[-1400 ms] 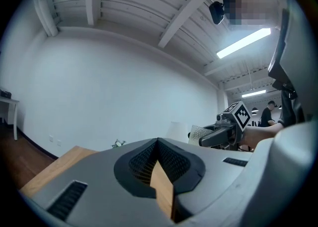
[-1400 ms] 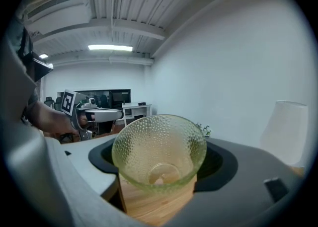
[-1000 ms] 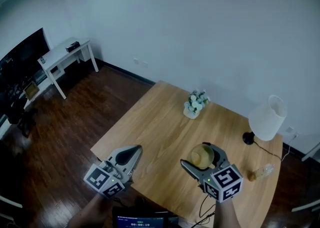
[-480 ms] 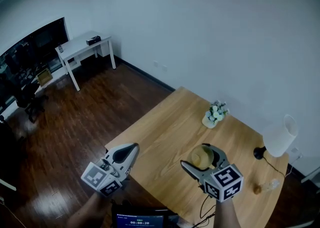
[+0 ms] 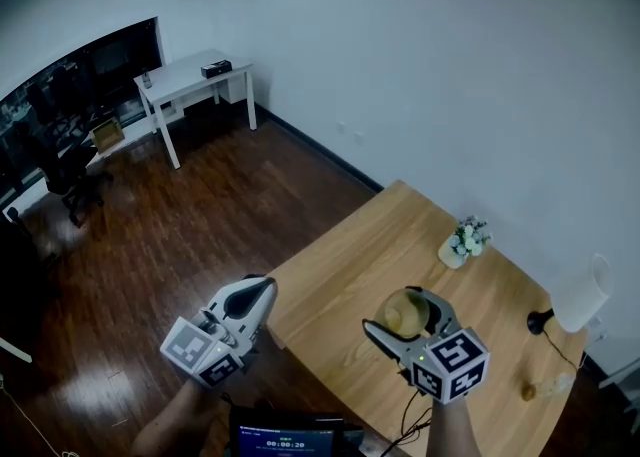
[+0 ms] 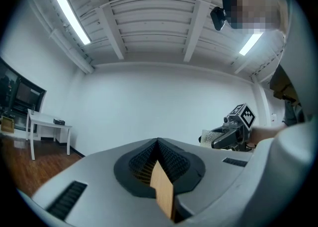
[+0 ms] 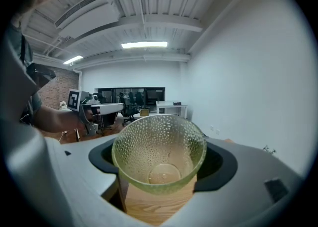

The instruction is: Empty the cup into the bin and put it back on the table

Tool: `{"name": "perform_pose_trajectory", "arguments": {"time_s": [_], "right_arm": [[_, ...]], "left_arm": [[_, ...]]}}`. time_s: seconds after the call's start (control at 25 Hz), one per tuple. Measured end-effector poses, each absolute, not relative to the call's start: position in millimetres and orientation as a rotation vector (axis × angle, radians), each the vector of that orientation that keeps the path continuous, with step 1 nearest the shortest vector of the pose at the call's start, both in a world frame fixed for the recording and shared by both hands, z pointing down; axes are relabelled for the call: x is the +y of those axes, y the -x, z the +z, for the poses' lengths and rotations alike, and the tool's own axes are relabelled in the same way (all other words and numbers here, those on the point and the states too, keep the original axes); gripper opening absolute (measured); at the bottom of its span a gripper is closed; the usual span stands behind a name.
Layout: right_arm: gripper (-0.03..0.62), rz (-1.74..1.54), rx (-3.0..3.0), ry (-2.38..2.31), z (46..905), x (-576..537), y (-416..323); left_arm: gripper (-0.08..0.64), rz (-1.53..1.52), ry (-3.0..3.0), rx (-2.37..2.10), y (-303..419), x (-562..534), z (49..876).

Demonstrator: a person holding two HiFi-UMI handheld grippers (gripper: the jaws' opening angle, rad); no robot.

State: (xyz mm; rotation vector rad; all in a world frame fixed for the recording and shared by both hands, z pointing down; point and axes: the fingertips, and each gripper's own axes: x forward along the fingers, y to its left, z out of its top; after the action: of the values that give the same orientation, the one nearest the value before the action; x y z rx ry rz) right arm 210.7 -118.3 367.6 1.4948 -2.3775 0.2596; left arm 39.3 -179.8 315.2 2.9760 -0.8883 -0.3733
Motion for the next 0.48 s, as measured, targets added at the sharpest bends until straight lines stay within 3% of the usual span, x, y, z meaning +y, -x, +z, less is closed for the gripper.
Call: {"name": "perform_pose_trajectory", "arguments": {"time_s": [0.48], "right_arm": [[0.411, 0.253, -2.448, -1.387, 365, -182, -120]], "left_arm": [[-0.009, -0.361, -2.931, -1.04, 54, -227, 318]]}}
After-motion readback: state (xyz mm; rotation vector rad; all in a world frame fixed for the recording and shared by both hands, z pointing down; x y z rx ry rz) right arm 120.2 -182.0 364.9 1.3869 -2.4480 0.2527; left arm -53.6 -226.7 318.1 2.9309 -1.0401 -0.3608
